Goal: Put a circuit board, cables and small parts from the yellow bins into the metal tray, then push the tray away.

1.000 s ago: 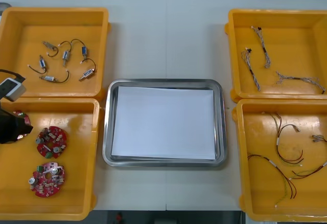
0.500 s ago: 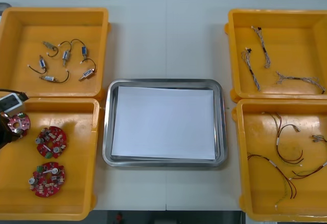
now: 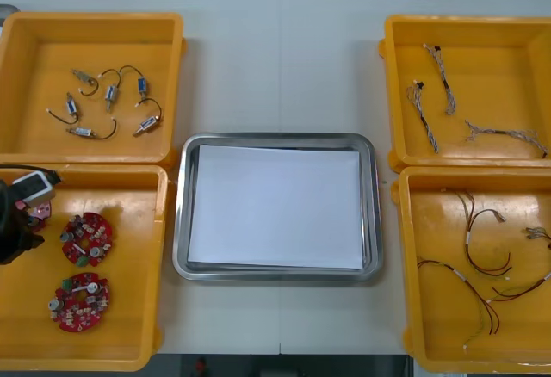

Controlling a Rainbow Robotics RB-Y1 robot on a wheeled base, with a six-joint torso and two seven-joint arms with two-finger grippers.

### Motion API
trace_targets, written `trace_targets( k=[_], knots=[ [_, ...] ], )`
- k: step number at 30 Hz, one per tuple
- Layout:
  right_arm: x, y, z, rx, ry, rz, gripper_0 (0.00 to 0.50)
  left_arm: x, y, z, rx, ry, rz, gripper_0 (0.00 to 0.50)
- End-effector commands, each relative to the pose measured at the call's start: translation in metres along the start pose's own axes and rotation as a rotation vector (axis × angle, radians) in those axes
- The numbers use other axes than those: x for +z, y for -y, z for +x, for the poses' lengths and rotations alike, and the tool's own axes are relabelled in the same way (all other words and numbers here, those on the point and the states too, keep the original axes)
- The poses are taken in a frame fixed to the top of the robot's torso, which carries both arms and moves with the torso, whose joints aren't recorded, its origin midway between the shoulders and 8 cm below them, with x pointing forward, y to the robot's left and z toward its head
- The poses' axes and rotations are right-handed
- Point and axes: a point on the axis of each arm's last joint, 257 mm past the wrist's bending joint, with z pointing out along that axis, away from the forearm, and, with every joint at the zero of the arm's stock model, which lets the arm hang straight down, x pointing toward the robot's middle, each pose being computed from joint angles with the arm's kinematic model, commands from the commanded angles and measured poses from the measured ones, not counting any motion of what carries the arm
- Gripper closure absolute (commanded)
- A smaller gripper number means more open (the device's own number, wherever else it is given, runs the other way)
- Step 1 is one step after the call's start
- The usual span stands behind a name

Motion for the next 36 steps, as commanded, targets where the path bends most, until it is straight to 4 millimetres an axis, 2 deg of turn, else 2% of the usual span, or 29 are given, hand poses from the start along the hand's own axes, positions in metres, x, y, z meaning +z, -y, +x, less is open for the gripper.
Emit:
trace_targets(
  k=[1,9,16,20,27,30,32,33,34,35,36],
  knots=[
    [0.021,0.012,0.018,0.026,-0.035,0.024,0.000,-0.005,-0.026,-0.010,0.093,-0.005,-0.050,0.000],
    [0.044,0.019,0.033,0.028,-0.066,0.038,0.000,-0.006,-0.031,-0.015,0.110,0.001,-0.064,0.000],
    [0.048,0.029,0.039,0.033,-0.071,0.052,0.000,-0.003,-0.034,-0.012,0.112,-0.007,-0.067,0.000],
    [0.056,0.035,0.042,0.042,-0.073,0.055,0.000,0.001,-0.032,-0.010,0.116,-0.005,-0.064,0.000],
    [0.064,0.034,0.042,0.048,-0.065,0.046,0.000,0.002,-0.031,-0.011,0.118,-0.002,-0.064,0.000],
    [0.065,0.035,0.044,0.050,-0.068,0.049,0.000,0.002,-0.031,-0.011,0.119,-0.001,-0.063,0.498],
    [0.065,0.036,0.045,0.053,-0.071,0.051,0.000,0.001,-0.030,-0.012,0.121,0.001,-0.063,0.500],
    [0.065,0.037,0.046,0.053,-0.074,0.053,0.032,0.001,-0.029,-0.014,0.122,0.005,-0.062,0.500],
    [0.065,0.037,0.047,0.053,-0.076,0.055,0.261,0.001,-0.028,-0.015,0.121,0.009,-0.058,0.500],
    [0.065,0.037,0.047,0.050,-0.076,0.055,0.362,0.000,-0.027,-0.018,0.121,0.014,-0.056,0.500],
    [0.065,0.037,0.047,0.048,-0.076,0.055,0.410,-0.001,-0.027,-0.019,0.120,0.015,-0.055,0.500]
  ],
)
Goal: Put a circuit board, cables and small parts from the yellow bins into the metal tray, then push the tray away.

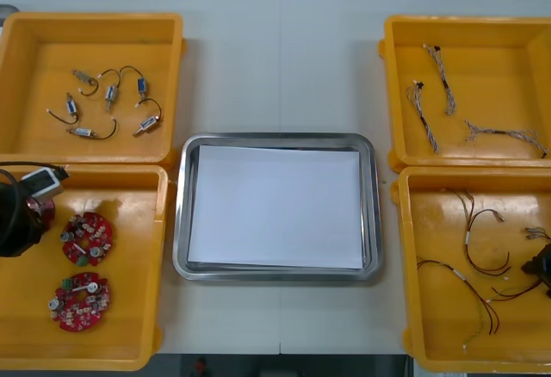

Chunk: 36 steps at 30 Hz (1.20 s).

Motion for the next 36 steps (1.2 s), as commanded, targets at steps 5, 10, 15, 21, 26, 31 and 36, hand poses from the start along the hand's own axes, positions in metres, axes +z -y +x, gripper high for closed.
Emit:
trace_targets(
  k=[5,10,15,21,26,31,36],
  knots=[
    [0.007,0.012,0.015,0.025,-0.024,0.023,0.500,-0.030,-0.018,-0.013,0.094,-0.017,-0.015,0.500],
    [-0.013,0.007,-0.001,0.021,0.012,0.012,0.500,-0.053,-0.021,-0.022,0.094,-0.024,-0.012,0.500],
    [-0.043,0.005,-0.015,0.011,0.044,0.013,0.500,-0.071,-0.014,-0.031,0.085,-0.027,0.007,0.500],
    [-0.088,0.000,-0.024,-0.038,0.079,0.037,0.500,-0.095,-0.002,-0.043,0.072,-0.016,0.017,0.500],
    [-0.124,-0.001,-0.024,-0.117,0.090,0.093,0.500,-0.113,0.021,-0.060,0.041,-0.010,0.020,0.500],
    [-0.153,-0.011,-0.019,-0.227,0.103,0.139,0.500,-0.126,0.046,-0.074,0.012,-0.004,0.024,0.500],
    [-0.172,-0.040,-0.012,-0.344,0.084,0.094,0.500,-0.135,0.072,-0.102,0.042,0.015,0.042,0.500]
  ],
)
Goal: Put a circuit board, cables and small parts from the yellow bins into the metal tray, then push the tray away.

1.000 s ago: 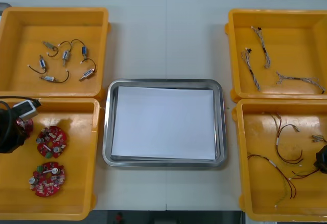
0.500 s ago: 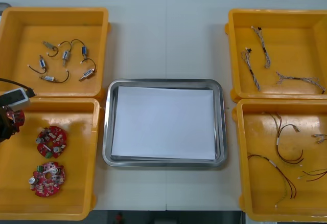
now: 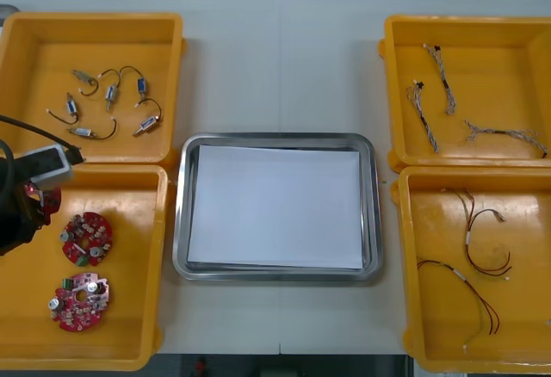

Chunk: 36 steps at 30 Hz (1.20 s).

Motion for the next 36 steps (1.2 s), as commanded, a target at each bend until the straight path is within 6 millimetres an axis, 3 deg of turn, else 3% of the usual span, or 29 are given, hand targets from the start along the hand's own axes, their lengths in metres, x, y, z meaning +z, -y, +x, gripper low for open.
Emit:
trace_targets(
  k=[1,9,18,27,36],
  knots=[
    [-0.033,-0.023,-0.022,-0.111,0.064,-0.038,0.500,-0.011,0.014,-0.040,-0.082,0.046,-0.005,0.500],
    [-0.065,-0.067,-0.026,-0.331,0.090,-0.119,0.500,-0.007,0.048,-0.105,-0.048,0.121,0.047,0.498],
    [-0.077,-0.106,-0.021,-0.576,0.082,-0.151,0.500,-0.003,0.089,-0.169,-0.036,0.189,0.091,0.500],
    [-0.078,-0.130,-0.022,-0.841,0.121,-0.150,0.500,0.004,0.122,-0.204,-0.028,0.211,0.112,0.500],
    [-0.077,-0.134,-0.016,-0.979,0.113,-0.155,0.500,0.042,0.137,-0.217,-0.021,0.214,0.128,0.500]
  ],
)
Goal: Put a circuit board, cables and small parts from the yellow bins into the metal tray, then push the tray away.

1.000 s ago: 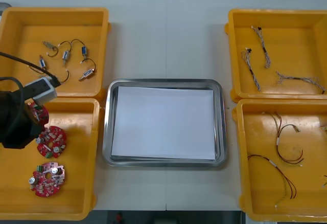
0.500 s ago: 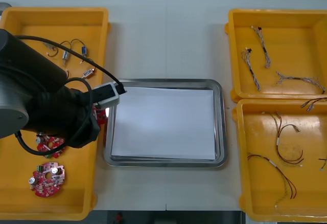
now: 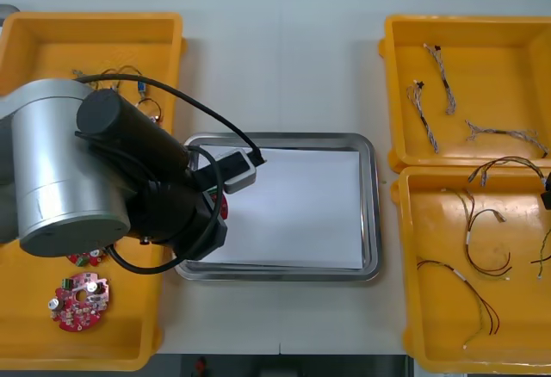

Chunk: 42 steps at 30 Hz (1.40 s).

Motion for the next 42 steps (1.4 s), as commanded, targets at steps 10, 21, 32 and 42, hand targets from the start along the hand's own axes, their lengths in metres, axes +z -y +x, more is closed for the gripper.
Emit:
trace_targets(
  k=[10,21,32,42],
  knots=[
    [-0.005,-0.001,-0.005,-0.122,-0.002,0.040,0.500,0.055,0.005,-0.010,0.004,0.032,-0.016,0.499],
    [-0.004,0.000,-0.006,-0.114,0.004,0.045,0.500,0.068,0.012,-0.007,-0.014,0.031,-0.025,0.496],
    [-0.004,0.004,-0.008,-0.120,0.009,0.061,0.500,0.069,0.019,-0.012,-0.056,0.040,-0.007,0.062],
    [-0.005,0.002,-0.010,-0.138,0.014,0.054,0.500,0.062,0.020,-0.018,-0.073,0.055,-0.009,0.000]
  ],
)
